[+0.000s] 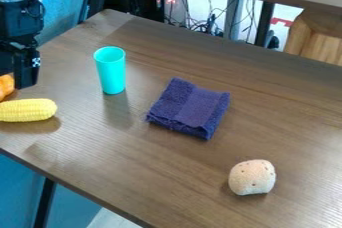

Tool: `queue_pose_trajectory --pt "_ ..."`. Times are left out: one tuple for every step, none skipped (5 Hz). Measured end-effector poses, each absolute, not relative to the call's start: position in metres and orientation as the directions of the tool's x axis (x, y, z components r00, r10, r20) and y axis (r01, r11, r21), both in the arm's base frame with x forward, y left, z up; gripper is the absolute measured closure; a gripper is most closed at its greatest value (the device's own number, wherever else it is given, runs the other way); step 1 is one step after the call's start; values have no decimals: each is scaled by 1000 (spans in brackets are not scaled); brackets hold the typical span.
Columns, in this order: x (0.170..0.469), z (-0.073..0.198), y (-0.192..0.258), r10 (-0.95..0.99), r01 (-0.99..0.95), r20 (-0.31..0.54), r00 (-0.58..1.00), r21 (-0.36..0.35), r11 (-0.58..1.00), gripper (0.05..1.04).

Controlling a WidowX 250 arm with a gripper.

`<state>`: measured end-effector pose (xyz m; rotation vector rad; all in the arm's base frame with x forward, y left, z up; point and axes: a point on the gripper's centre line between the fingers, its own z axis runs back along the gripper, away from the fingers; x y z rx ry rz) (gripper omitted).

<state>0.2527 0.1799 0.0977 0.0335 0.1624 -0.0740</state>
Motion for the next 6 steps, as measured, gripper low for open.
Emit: queue_pose_trajectory --pt "250 87 178 -78 80 -188 979 8 997 83" --pt "238 77 173 -287 296 -145 947 48 954 83" --pt "232 82 164 -496 503 -86 864 158 850 83" --pt "228 76 165 -560 564 -92 824 238 791 83" --pt "239 81 168 -582 584 -94 808 260 769 83" --pt "255 77 176 -599 605 -107 794 232 761 83"
